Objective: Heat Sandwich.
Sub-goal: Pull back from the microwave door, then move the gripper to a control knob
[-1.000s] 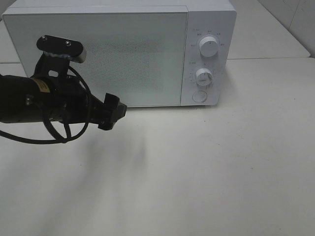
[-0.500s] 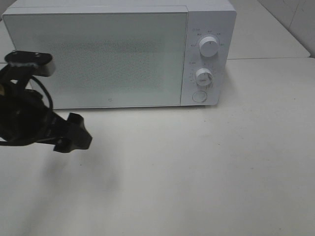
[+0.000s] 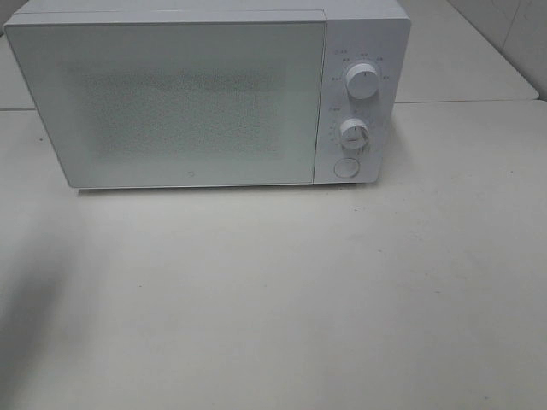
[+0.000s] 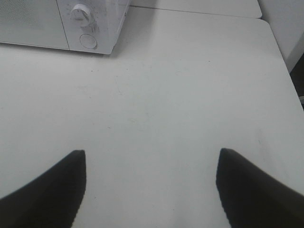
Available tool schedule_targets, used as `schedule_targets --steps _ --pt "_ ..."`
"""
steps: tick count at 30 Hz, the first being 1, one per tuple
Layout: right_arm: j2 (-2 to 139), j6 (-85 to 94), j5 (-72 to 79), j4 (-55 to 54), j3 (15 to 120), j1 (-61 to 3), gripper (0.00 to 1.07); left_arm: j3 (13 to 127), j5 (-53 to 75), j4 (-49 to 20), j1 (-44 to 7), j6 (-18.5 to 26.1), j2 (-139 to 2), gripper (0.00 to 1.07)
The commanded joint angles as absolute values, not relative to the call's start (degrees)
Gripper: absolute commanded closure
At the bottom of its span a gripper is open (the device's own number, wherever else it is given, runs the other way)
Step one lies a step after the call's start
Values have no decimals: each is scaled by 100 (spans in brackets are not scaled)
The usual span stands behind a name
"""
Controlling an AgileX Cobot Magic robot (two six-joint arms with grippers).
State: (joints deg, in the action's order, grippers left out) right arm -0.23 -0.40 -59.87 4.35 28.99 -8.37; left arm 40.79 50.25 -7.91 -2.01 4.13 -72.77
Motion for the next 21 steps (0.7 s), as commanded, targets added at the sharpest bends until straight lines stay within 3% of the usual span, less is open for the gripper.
schedule_targets --steps 1,13,21 --pt "-172 -34 -5919 418 2893 -802 33 4091 5523 -796 332 367 -6904 8" --pt "-172 -34 -5919 418 2893 -802 33 4091 6612 -561 550 372 -5265 8" --pt "-172 -34 -5919 418 2893 -802 33 3862 6589 -258 550 390 -3163 8"
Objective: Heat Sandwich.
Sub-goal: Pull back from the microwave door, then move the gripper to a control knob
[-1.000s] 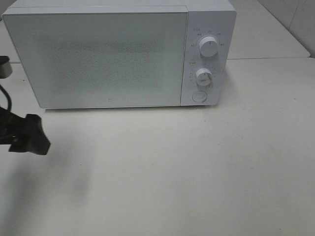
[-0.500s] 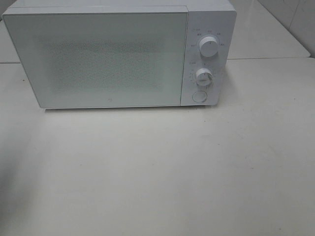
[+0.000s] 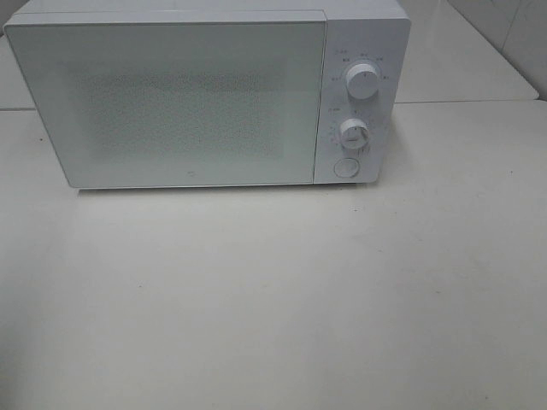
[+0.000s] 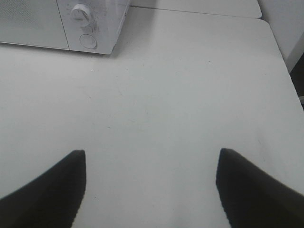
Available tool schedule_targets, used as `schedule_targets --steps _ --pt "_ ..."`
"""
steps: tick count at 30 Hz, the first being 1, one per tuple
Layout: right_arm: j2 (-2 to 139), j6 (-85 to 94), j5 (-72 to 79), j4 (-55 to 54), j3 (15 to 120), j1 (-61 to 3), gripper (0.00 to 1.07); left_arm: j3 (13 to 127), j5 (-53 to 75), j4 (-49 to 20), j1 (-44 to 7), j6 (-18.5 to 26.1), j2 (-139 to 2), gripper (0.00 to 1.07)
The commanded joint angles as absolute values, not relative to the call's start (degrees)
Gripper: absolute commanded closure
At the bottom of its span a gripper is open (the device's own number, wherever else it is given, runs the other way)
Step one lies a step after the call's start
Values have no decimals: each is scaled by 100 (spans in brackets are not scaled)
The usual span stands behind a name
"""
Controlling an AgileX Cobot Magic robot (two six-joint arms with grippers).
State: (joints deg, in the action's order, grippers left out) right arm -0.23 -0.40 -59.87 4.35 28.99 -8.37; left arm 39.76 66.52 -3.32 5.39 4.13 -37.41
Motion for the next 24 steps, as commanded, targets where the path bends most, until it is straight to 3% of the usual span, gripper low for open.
schedule_targets --steps 1,15,24 --pt "-172 -34 -5919 418 2893 -802 33 3810 6566 -246 550 395 -2911 8" --pt "-172 -34 -5919 418 2893 -802 33 2962 6159 -327 544 676 -223 8" --pt "-120 -40 -5919 418 2893 -802 33 2836 5942 -361 533 676 160 8"
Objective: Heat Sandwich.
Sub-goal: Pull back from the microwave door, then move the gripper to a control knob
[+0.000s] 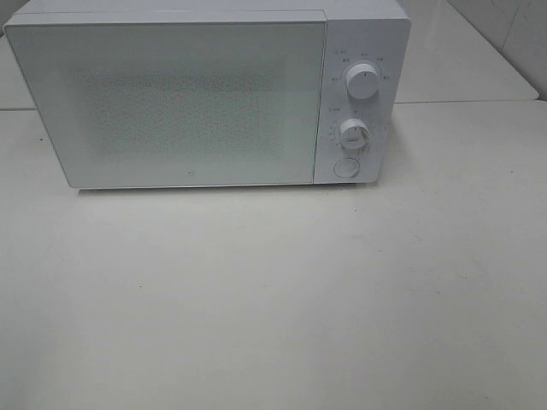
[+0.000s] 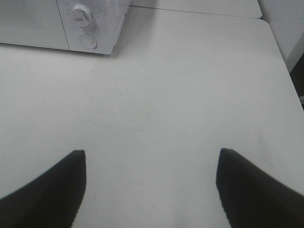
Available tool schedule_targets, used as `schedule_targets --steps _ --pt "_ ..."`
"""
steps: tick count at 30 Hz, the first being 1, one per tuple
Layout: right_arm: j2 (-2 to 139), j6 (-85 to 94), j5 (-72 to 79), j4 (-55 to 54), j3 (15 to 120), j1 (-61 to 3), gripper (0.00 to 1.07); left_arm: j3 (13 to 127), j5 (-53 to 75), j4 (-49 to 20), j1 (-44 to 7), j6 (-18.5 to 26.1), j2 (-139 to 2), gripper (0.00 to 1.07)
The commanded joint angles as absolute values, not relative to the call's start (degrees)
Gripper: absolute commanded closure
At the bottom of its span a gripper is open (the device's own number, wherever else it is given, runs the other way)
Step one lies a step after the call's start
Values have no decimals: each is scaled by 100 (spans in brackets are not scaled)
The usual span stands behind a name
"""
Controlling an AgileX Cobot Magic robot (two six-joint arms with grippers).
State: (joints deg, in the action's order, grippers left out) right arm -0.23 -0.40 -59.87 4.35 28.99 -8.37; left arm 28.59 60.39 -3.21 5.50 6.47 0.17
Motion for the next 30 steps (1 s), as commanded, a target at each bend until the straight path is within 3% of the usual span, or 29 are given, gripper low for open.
schedule_targets --steps 1,30 --pt "-115 -40 -5919 418 2893 -802 33 2836 5942 -361 533 676 172 8" --pt "-120 -40 -5919 418 2893 -802 33 2836 5936 -361 533 670 172 8"
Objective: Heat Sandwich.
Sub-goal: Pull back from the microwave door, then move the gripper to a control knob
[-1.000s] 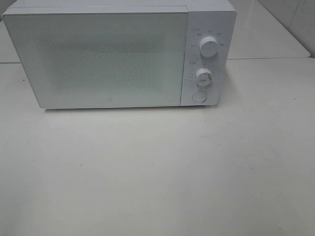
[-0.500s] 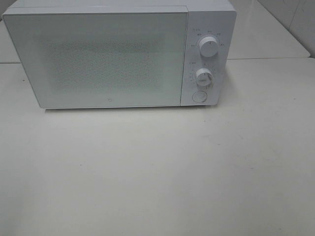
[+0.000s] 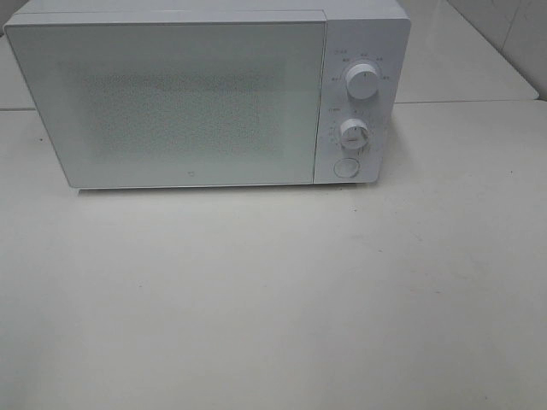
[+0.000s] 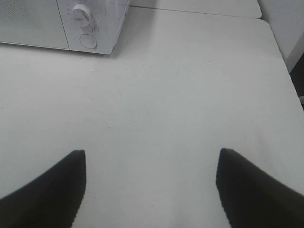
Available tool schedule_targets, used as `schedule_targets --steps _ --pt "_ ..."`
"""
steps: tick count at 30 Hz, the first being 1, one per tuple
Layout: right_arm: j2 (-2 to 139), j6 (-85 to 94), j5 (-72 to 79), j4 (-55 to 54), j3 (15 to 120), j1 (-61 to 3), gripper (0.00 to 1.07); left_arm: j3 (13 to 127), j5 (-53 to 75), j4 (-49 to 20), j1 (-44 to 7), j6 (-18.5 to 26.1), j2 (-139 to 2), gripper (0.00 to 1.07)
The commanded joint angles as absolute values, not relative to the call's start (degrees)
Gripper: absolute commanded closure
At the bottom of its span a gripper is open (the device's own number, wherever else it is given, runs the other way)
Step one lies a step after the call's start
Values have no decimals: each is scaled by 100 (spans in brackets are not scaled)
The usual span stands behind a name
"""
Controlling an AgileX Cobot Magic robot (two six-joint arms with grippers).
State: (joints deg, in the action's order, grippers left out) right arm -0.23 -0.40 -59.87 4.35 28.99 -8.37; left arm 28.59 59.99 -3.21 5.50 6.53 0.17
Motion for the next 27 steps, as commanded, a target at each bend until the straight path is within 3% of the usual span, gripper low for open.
schedule_targets --steps 1,27 --pt "-120 -40 -5919 418 2893 -802 33 2836 5936 -361 533 670 172 8" --pt "-120 -40 -5907 418 2899 -802 33 2836 5936 -361 533 670 172 8"
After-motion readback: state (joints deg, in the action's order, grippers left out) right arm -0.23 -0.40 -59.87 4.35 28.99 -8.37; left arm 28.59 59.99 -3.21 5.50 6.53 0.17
